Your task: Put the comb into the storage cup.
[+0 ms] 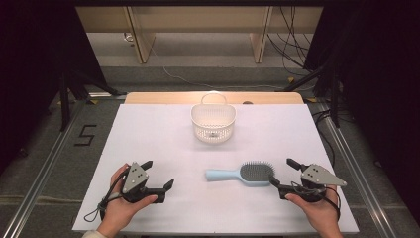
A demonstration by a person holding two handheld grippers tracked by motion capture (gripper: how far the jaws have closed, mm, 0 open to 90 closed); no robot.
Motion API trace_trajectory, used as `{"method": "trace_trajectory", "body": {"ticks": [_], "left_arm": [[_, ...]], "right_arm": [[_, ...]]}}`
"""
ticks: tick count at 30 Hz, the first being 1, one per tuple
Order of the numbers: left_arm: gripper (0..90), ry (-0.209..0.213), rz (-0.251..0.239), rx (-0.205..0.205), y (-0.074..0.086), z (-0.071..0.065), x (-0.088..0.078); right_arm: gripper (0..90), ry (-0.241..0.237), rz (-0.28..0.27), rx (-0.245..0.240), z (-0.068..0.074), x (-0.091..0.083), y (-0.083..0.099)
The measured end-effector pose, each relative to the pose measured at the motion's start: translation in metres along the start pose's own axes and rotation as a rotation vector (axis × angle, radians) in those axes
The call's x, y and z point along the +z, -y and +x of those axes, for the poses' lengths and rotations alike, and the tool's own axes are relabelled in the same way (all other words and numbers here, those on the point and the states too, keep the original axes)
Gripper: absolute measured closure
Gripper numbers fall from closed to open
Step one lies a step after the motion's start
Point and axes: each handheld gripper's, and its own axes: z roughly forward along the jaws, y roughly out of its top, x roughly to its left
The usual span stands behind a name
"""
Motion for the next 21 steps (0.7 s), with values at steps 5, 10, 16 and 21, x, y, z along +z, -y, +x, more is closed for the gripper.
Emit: {"method": "trace_trajectory", "body": {"ticks": [5, 10, 16, 21], "left_arm": [[6.6, 0.005, 0.007, 0.009, 0.0, -0.002, 0.001], [6.7, 0.001, 0.004, 0.009, 0.0, -0.002, 0.0], [6.8, 0.002, 0.009, 0.011, 0.001, -0.002, 0.001], [6.9, 0.0, 0.01, 0.011, 0.001, -0.002, 0.001]], "right_arm": [[22.7, 0.047, -0.022, 0.005, 0.002, 0.004, -0.003], [29.2, 0.052, -0.025, -0.021, 0.007, 0.01, -0.007], [63.0, 0.056, -0.001, -0.091, 0.014, 0.024, -0.019], [85.7, 0.024, 0.028, -0.113, 0.022, 0.041, -0.03]]}}
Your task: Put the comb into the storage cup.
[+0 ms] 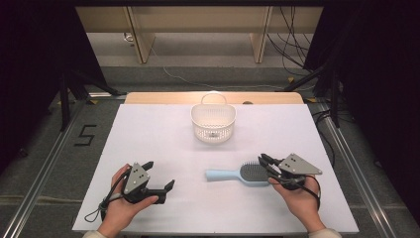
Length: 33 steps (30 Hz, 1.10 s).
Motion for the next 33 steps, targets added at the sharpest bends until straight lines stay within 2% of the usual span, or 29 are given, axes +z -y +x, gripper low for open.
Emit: {"method": "trace_trajectory", "body": {"ticks": [1, 2, 5, 6, 7, 10, 11, 12, 13, 16, 18, 20, 24, 25, 33], "left_arm": [[6.9, 0.001, 0.001, 0.0, 0.0, 0.0, 0.0], [6.9, 0.004, 0.002, 0.001, 0.0, 0.0, 0.0], [6.9, 0.005, 0.004, 0.005, 0.0, 0.0, 0.0], [6.9, 0.005, 0.003, 0.006, 0.0, 0.0, 0.0], [6.9, 0.005, 0.003, 0.006, 0.0, 0.0, 0.0], [6.9, 0.006, 0.001, 0.001, 0.0, 0.0, 0.0], [6.9, 0.006, 0.001, 0.001, 0.0, 0.0, 0.0], [6.9, 0.008, 0.002, 0.002, 0.0, 0.0, 0.0], [7.0, 0.008, 0.002, 0.002, 0.0, 0.0, 0.0], [7.0, 0.007, 0.001, 0.003, 0.0, 0.0, 0.0], [7.0, 0.006, 0.001, 0.003, 0.0, 0.0, 0.0], [7.0, 0.008, 0.004, 0.003, 0.0, 0.0, 0.0], [7.0, 0.01, 0.003, 0.002, 0.0, 0.0, 0.0], [7.1, 0.011, 0.004, 0.004, 0.0, 0.0, 0.0], [7.1, 0.01, 0.002, 0.003, 0.001, 0.0, 0.0]], "right_arm": [[85.7, 0.0, 0.0, 0.0, 0.0, 0.0, 0.0], [90.0, -0.021, 0.015, -0.004, 0.004, 0.008, -0.006], [90.0, -0.038, 0.028, -0.007, 0.009, 0.018, -0.011], [90.0, -0.054, 0.04, -0.005, 0.015, 0.027, -0.016], [90.0, -0.054, 0.04, -0.005, 0.015, 0.027, -0.016], [90.0, -0.088, 0.072, 0.0, 0.024, 0.046, -0.023], [90.0, -0.088, 0.072, 0.0, 0.024, 0.046, -0.023], [90.0, -0.098, 0.09, 0.001, 0.028, 0.055, -0.026], [90.0, -0.098, 0.09, 0.001, 0.028, 0.055, -0.026], [90.0, -0.124, 0.127, 0.006, 0.036, 0.072, -0.03], [90.0, -0.13, 0.134, 0.008, 0.037, 0.075, -0.03], [90.0, -0.148, 0.164, 0.016, 0.044, 0.089, -0.031], [90.0, -0.16, 0.194, 0.02, 0.05, 0.098, -0.031], [90.0, -0.168, 0.225, 0.024, 0.053, 0.104, -0.031], [90.0, -0.165, 0.275, 0.051, 0.056, 0.115, -0.031]]}}
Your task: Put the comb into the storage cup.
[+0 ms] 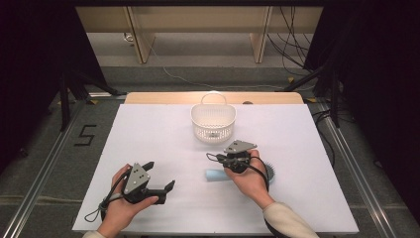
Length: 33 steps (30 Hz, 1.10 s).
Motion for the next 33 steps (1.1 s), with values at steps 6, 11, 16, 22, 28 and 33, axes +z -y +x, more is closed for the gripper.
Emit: {"method": "trace_trajectory", "body": {"ticks": [6, 11, 16, 22, 28, 33], "left_arm": [[7.1, -0.001, 0.0, 0.0, 0.0, 0.0, 0.0], [7.2, 0.002, 0.0, -0.001, 0.0, 0.0, -0.001], [7.2, 0.0, 0.002, -0.001, 0.0, 0.0, -0.001], [7.3, -0.001, 0.005, 0.001, 0.001, 0.0, -0.001], [7.3, -0.002, 0.009, 0.005, 0.001, 0.0, -0.001], [7.3, -0.005, 0.01, 0.008, 0.001, 0.0, -0.001]], "right_arm": [[90.0, -0.004, 0.033, 0.009, 0.001, 0.009, -0.001], [90.0, -0.015, 0.063, 0.009, 0.003, 0.016, 0.0], [90.0, -0.026, 0.082, 0.001, 0.009, 0.023, 0.0], [90.0, -0.036, 0.106, 0.005, 0.01, 0.025, 0.001], [90.0, -0.039, 0.119, 0.008, 0.01, 0.027, 0.002], [90.0, -0.044, 0.13, 0.01, 0.011, 0.029, 0.002]]}}
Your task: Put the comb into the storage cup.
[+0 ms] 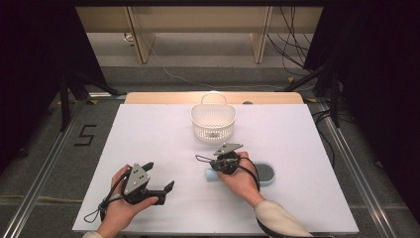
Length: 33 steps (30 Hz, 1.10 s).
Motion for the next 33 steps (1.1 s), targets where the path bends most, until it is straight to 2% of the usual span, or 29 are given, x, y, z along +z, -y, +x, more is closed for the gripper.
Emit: {"method": "trace_trajectory", "body": {"ticks": [17, 27, 28, 33], "left_arm": [[7.3, 0.003, 0.002, 0.004, 0.0004, -0.0002, -0.0002], [7.2, 0.004, 0.004, 0.003, 0.0009, 0.0004, -0.0006], [7.2, 0.009, 0.007, 0.002, 0.0011, 0.0003, -0.0005], [7.2, 0.009, 0.006, 0.003, 0.001, 0.0003, -0.0008]], "right_arm": [[90.0, -0.01, 0.034, 0.018, 0.0005, 0.0043, -0.0019], [90.0, -0.033, 0.077, 0.02, 0.0023, 0.0037, -0.003], [90.0, -0.037, 0.083, 0.004, 0.0026, 0.0032, -0.003], [90.0, -0.05, 0.12, -0.011, 0.0046, 0.0011, -0.0027]]}}
